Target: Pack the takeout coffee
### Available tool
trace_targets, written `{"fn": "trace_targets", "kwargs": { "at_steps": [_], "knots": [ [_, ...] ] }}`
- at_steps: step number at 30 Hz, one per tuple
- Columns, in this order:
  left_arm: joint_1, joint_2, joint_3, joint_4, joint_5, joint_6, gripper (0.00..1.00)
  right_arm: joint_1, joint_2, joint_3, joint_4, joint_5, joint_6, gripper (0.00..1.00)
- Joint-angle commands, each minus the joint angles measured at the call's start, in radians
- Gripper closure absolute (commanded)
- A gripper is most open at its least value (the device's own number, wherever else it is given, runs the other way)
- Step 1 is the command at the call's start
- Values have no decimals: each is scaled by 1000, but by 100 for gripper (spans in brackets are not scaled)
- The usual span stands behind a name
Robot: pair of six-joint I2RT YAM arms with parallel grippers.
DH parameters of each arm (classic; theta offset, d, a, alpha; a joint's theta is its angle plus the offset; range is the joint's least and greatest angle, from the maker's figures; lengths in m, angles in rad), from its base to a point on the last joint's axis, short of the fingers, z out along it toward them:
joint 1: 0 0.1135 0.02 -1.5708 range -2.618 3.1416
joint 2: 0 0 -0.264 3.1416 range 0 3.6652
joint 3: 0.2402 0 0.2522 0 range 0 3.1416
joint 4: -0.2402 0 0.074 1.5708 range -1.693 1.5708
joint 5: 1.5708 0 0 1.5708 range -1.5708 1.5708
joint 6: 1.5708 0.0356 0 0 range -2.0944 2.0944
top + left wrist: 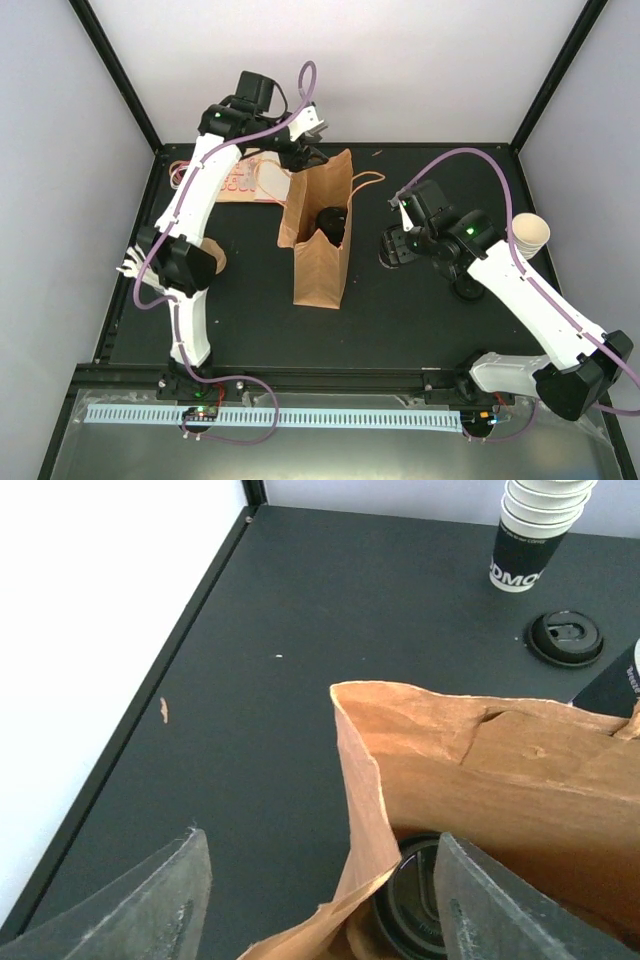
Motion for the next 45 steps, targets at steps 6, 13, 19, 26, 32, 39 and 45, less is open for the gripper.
{"fn": "trace_targets", "kwargs": {
  "at_steps": [6,13,19,26,32,39,45],
  "knots": [
    [-53,22,30,-66,60,105,44,-4,-33,-19,-4,-3,6,36],
    [-81,-4,-5,-44,-52,90,86,-5,-51,-24,-5,-6,9,36],
    [-98,-65,-16,-15,-114,30,98,-4,-67,-28,-8,-10,14,36],
    [-103,-140,-67,-8,-273,-145,98,-5,-89,-22,-28,-32,8,36],
    [-103,-167,-69,-88,-341,-322,99,-4,-90,3,-68,-72,-11,37],
    [-103,-184,-100,-179,-356,-506,99,-3,-79,72,-130,-141,-30,37],
    [-103,-214,-121,-214,-413,-693,98,-4,-72,86,-143,-150,-42,37]
  ]
}}
